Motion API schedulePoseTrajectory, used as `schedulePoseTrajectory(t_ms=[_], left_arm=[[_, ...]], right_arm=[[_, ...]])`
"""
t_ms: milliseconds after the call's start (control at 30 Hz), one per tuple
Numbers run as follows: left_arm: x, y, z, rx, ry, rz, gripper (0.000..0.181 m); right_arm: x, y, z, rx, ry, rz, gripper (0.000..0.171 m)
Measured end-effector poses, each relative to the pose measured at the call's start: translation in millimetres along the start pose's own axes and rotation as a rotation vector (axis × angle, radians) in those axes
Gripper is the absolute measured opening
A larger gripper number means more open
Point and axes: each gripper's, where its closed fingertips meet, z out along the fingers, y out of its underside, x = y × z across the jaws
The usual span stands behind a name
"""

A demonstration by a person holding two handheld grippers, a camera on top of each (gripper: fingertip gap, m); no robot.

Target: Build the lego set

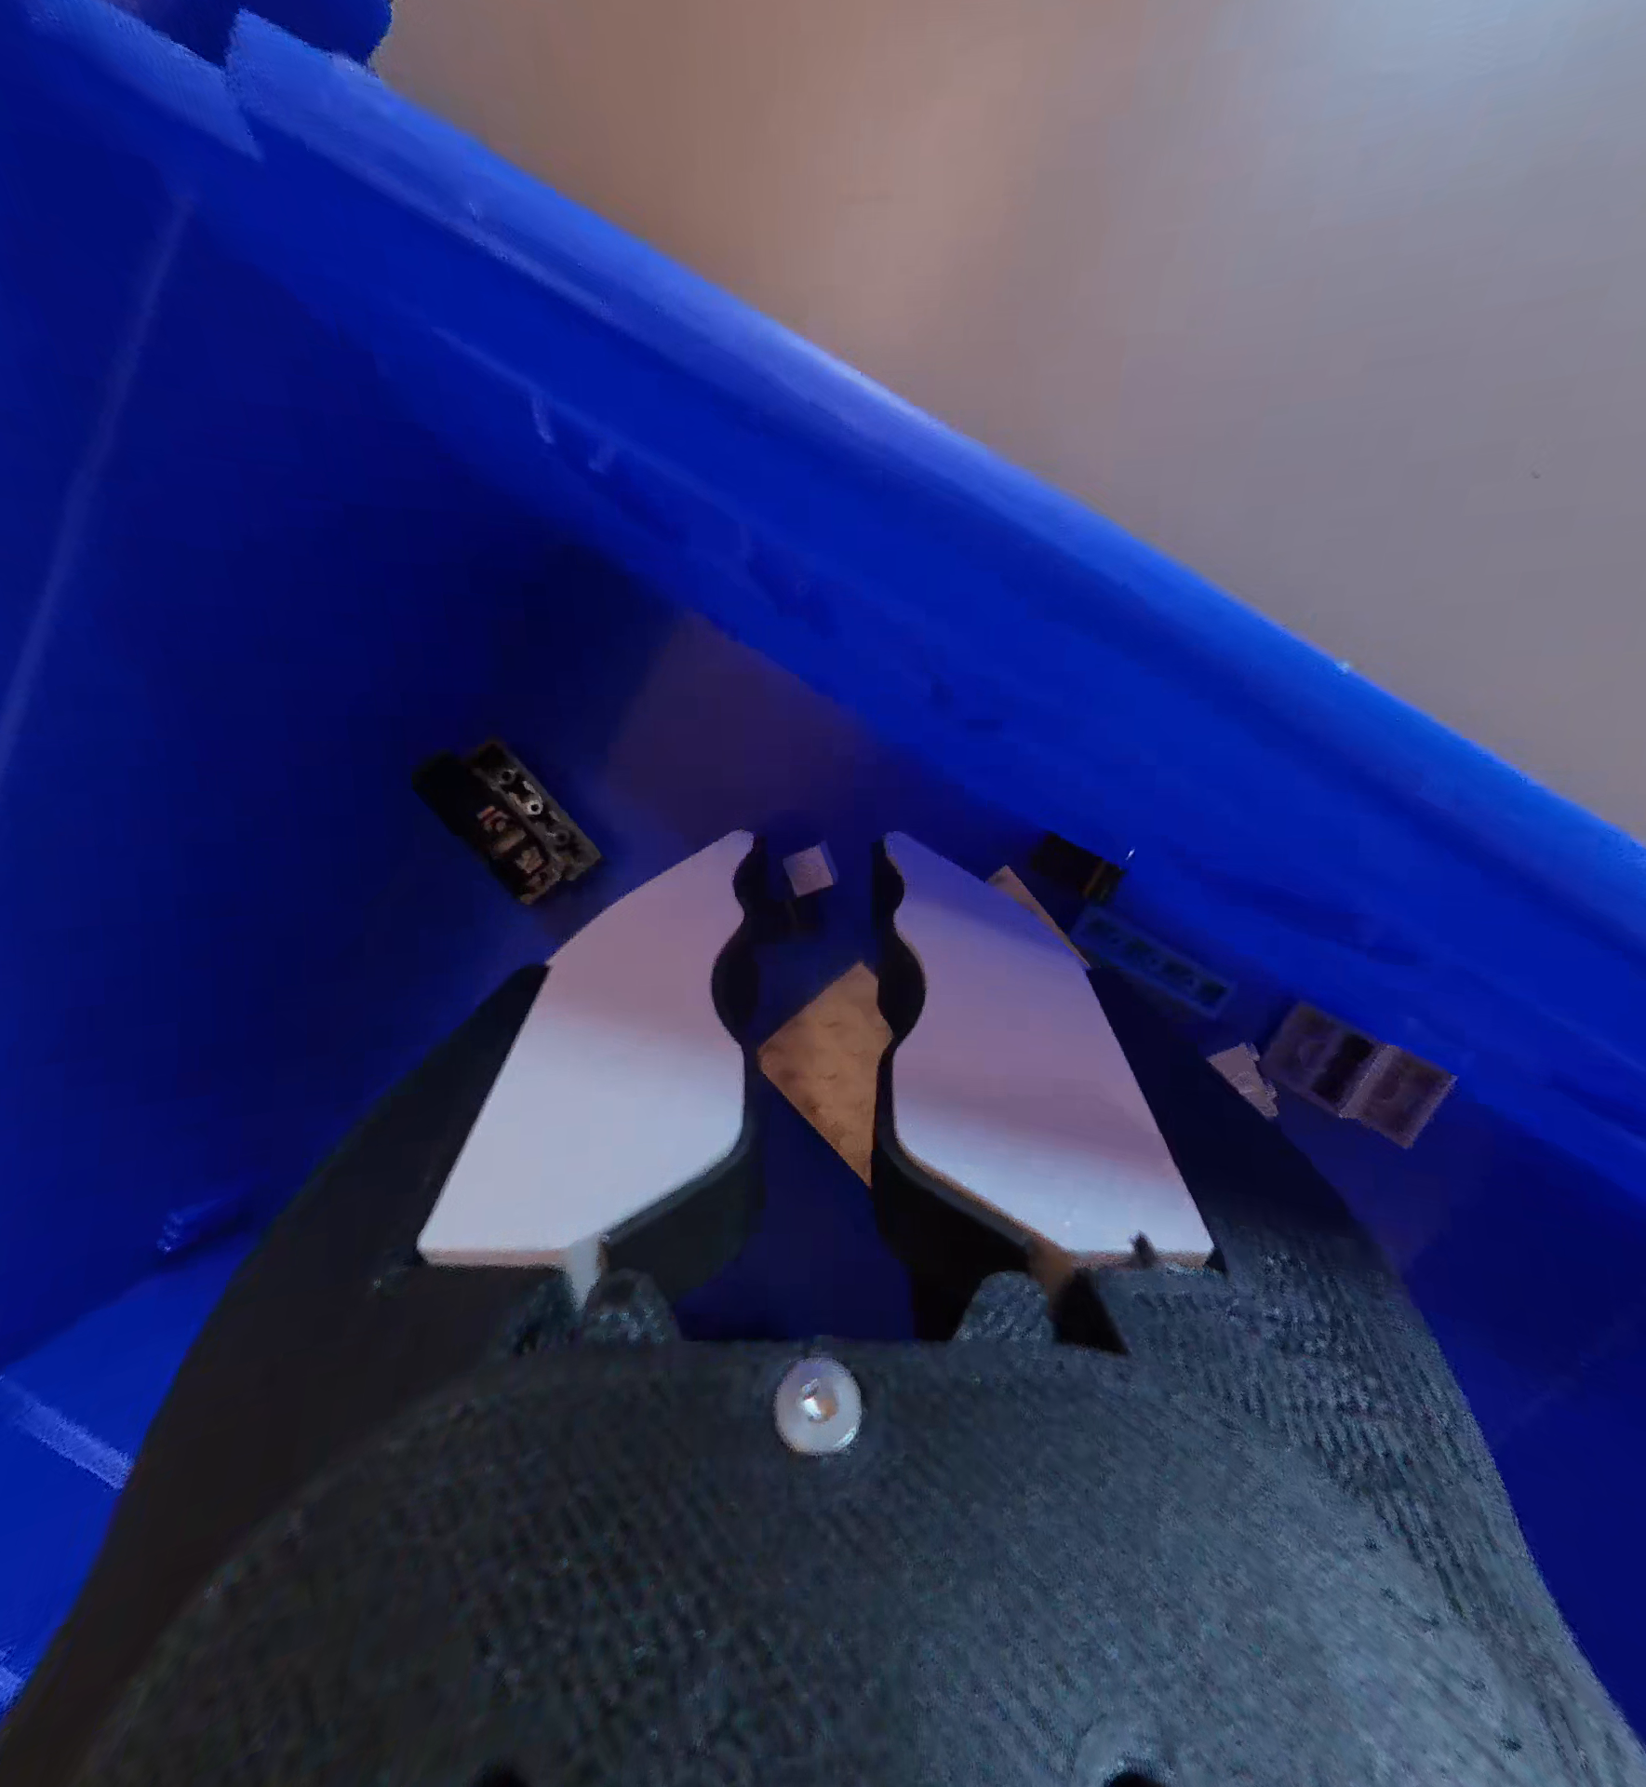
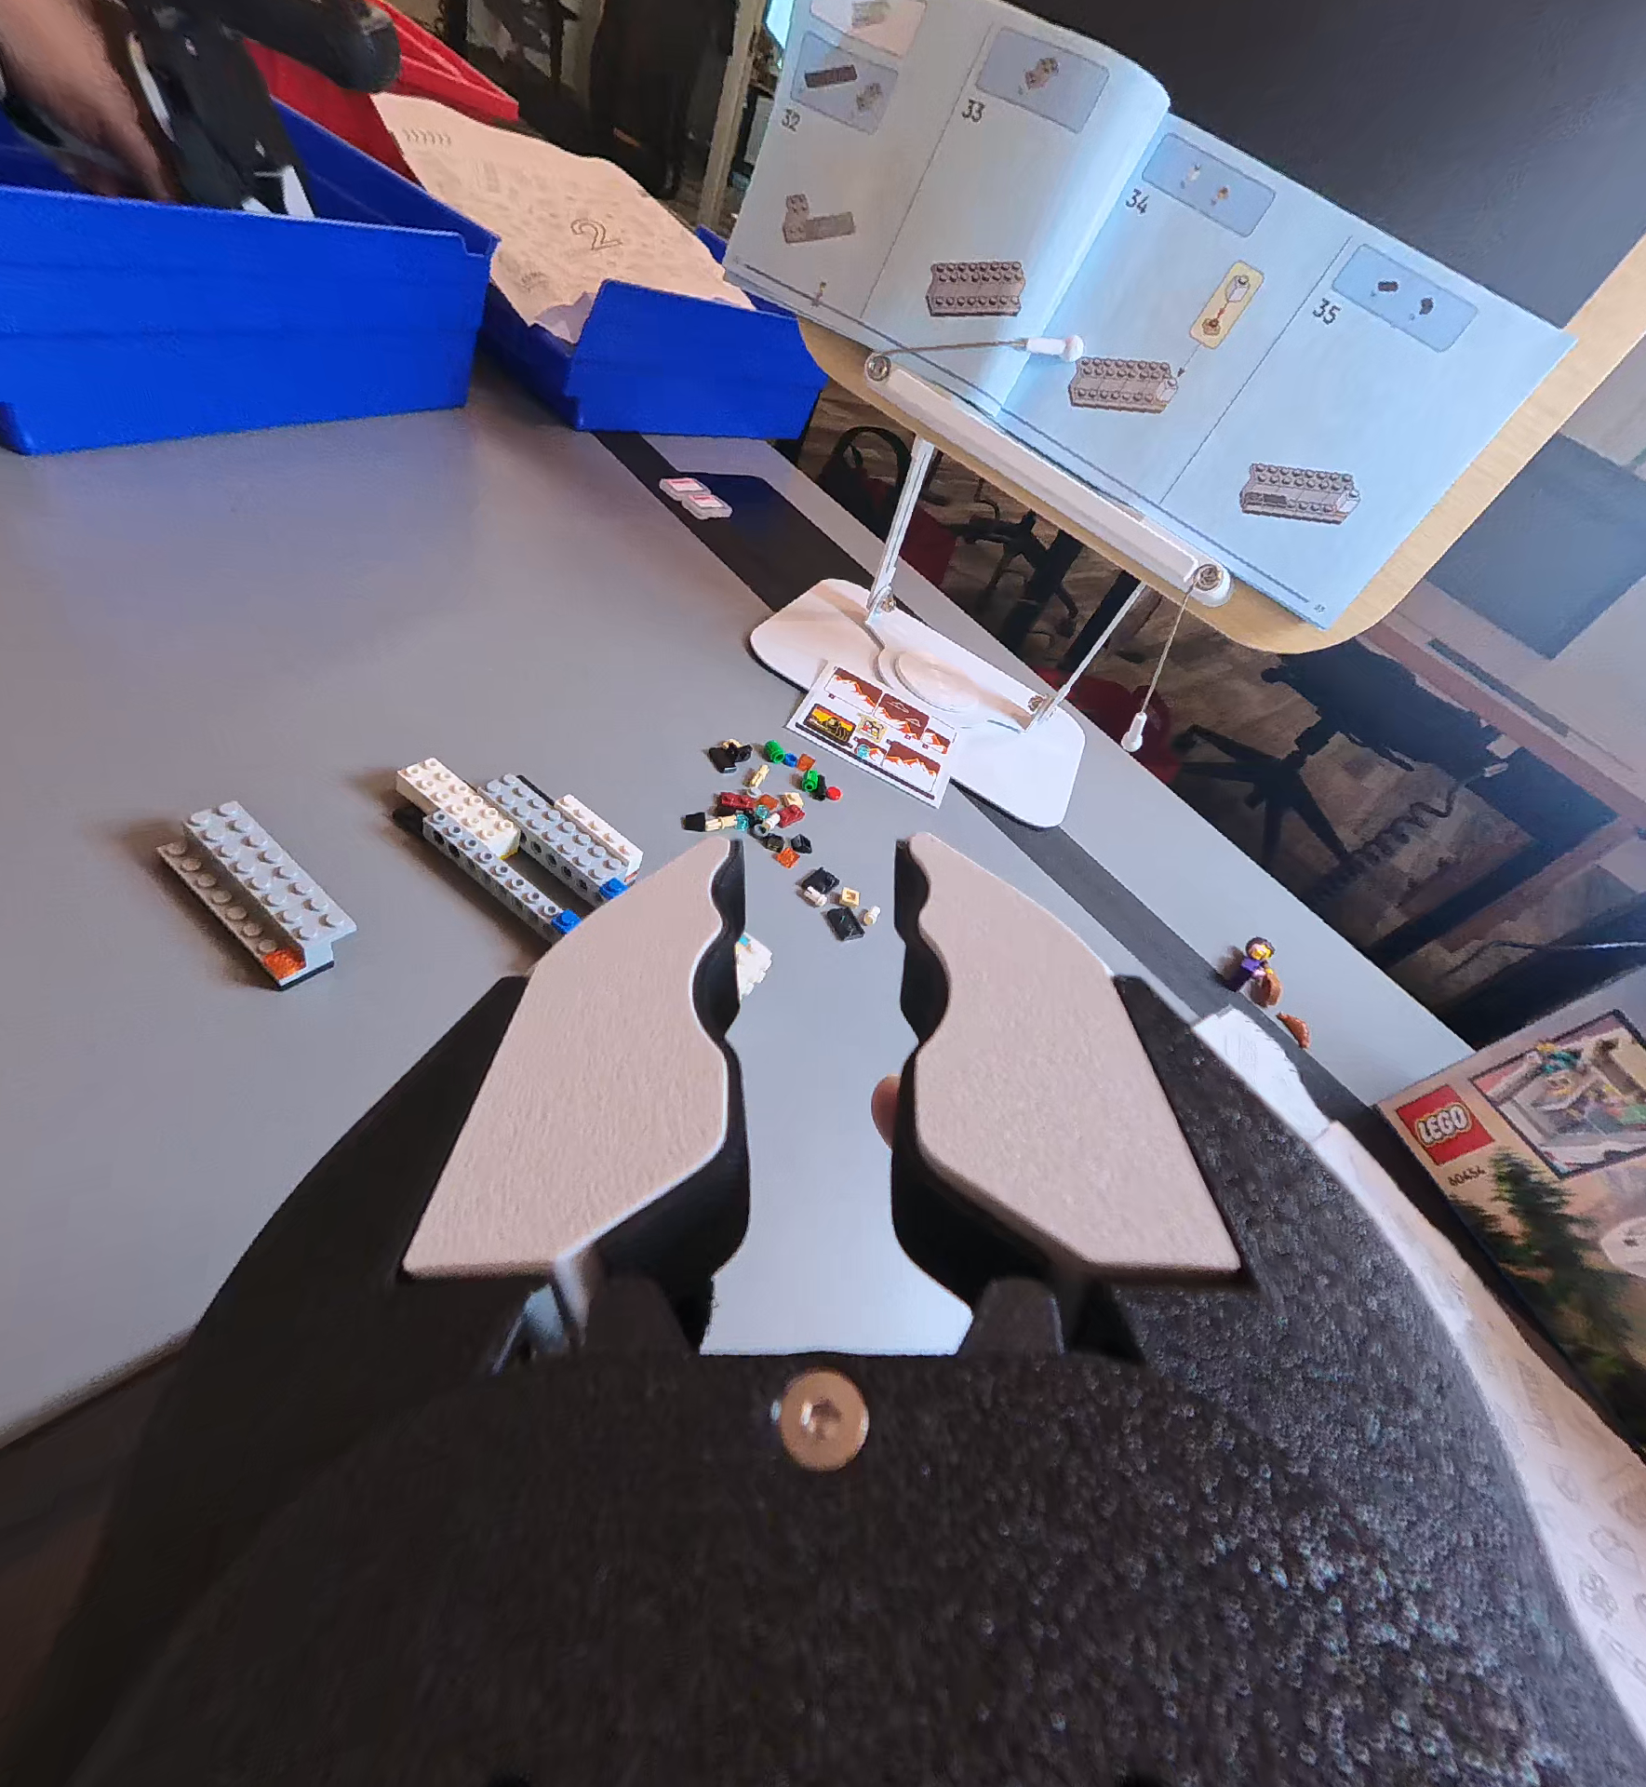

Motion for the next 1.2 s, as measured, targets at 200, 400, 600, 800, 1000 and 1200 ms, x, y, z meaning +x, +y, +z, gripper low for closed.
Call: schedulePoseTrajectory(t_ms=[200, 400, 600, 800, 1000, 1200], left_arm=[[-1.3, 1.9, 3.5, -0.028, 0.018, -0.016, 0.009], [-0.2, -24.6, -44.1, 0.103, -0.011, -0.008, 0.009], [132.4, -95.4, -122.9, 0.295, 0.142, 0.295, 0.008], [329.2, -129.2, -100.2, 0.305, 0.368, 0.687, 0.008], [437.7, -151.5, -31.6, 0.205, 0.487, 0.82, 0.008], [461.5, -151.0, -0.3, 0.121, 0.484, 0.891, 0.009]], right_arm=[[-1.2, 2.6, -2.2, 0.01, 0.009, 0.029, 0.029], [-2.3, -0.8, -7.4, 0.035, 0.011, 0.016, 0.028], [-5.0, 5.2, -6.0, 0.062, -0.012, 0.077, 0.027], [-27.1, 13.9, 1.7, 0.085, -0.049, 0.079, 0.027], [-30.1, 22.2, 0.9, 0.07, -0.09, 0.118, 0.027], [-38.7, 34.7, 0.6, 0.029, -0.158, 0.152, 0.027]])
